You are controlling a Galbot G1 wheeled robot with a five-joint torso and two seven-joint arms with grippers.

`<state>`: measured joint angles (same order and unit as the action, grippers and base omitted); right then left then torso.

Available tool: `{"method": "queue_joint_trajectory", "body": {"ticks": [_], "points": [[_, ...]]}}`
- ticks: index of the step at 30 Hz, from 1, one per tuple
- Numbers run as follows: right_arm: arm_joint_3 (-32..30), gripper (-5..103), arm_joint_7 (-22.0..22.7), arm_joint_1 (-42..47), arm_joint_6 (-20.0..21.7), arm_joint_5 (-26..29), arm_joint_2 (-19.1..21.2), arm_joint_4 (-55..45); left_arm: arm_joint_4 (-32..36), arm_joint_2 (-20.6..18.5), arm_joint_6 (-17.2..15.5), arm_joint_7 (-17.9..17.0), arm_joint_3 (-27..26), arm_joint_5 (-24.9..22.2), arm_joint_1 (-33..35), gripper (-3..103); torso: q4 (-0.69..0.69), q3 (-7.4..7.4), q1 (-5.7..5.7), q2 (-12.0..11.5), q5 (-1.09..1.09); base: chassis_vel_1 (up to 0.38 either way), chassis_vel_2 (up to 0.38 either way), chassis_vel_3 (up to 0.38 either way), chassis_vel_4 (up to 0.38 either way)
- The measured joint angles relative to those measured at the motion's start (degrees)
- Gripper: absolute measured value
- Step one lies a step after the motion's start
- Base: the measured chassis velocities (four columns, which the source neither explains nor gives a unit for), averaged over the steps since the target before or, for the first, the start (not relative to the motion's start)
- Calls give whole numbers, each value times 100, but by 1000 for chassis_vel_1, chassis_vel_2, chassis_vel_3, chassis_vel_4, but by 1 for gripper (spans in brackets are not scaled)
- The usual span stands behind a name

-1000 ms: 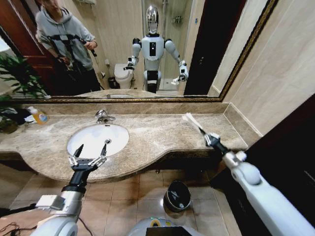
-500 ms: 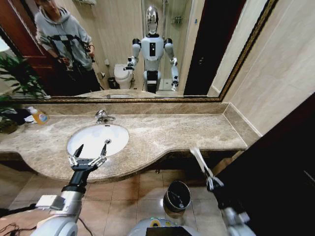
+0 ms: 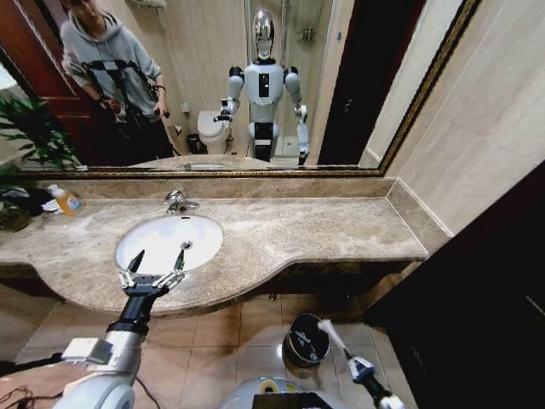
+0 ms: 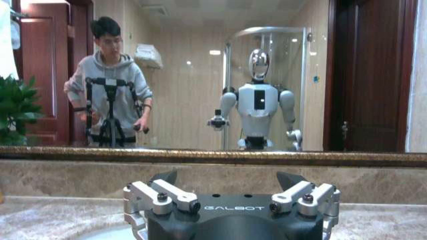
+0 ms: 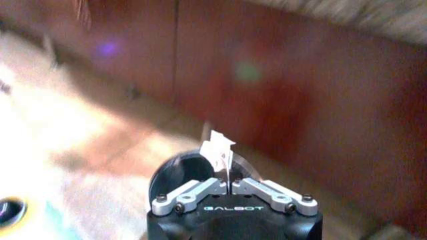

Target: Pick up the trash from the sink and place it in the trash bin.

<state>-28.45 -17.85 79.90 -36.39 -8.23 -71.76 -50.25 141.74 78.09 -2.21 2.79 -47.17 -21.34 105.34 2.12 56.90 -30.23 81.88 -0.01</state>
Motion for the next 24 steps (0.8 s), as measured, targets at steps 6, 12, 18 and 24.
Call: {"method": "queue_joint_trajectory", "body": {"ticks": [6,12,18,24], "points": [[66,0,-8,-512,708,-652,-146,372,0,0,0,0,0,0,1,100,0,0,0,0,0,0,0,0,0],[172,0,-27,-932,1263,-1106,-340,585,0,0,0,0,0,0,0,100,0,0,0,0,2,0,0,0,0],[212,16,24,-1044,1307,-1356,-359,615,0,0,0,0,0,0,0,100,-1,0,0,0,1,0,0,0,0],[210,43,95,-1011,1268,-1363,-295,574,0,0,0,0,0,0,0,100,-1,0,0,0,0,0,0,0,0]]}}
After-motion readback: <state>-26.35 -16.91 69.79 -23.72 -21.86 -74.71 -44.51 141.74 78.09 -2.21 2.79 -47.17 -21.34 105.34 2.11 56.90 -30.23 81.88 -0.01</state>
